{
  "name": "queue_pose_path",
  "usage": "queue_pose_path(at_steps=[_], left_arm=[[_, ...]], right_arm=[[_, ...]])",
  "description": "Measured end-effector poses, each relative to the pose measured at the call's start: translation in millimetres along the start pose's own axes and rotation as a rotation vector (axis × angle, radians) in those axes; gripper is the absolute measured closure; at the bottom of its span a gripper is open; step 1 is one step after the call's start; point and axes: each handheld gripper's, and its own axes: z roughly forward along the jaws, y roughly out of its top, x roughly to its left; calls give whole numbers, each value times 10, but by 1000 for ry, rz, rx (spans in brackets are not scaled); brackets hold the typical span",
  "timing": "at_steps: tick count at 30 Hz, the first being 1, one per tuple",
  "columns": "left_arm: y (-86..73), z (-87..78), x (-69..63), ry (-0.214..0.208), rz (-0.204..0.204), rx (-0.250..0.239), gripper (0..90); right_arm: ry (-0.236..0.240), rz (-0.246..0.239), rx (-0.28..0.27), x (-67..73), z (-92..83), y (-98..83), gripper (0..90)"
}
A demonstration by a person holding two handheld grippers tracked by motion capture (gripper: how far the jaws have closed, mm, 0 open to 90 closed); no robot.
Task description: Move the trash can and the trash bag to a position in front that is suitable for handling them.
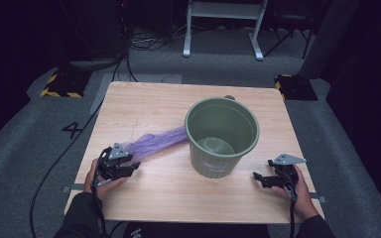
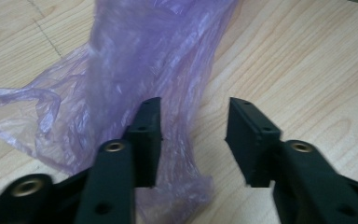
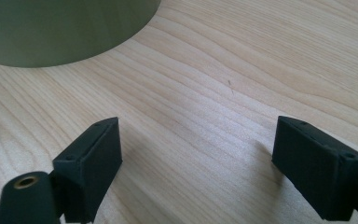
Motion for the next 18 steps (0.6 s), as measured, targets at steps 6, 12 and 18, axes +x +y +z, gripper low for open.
queue_pose_path(at_steps=[6,12,18], left_arm=[[-1,7,-31,-26,3,-10,803],[2,28,-138,-63,27,-3,834],[33,27,-295,-106,68,-6,844]], right_arm=[[-1,3,1,-2,0,1,152],[1,4,2,-3,1,1,152],[2,5,2,-5,2,1,152]])
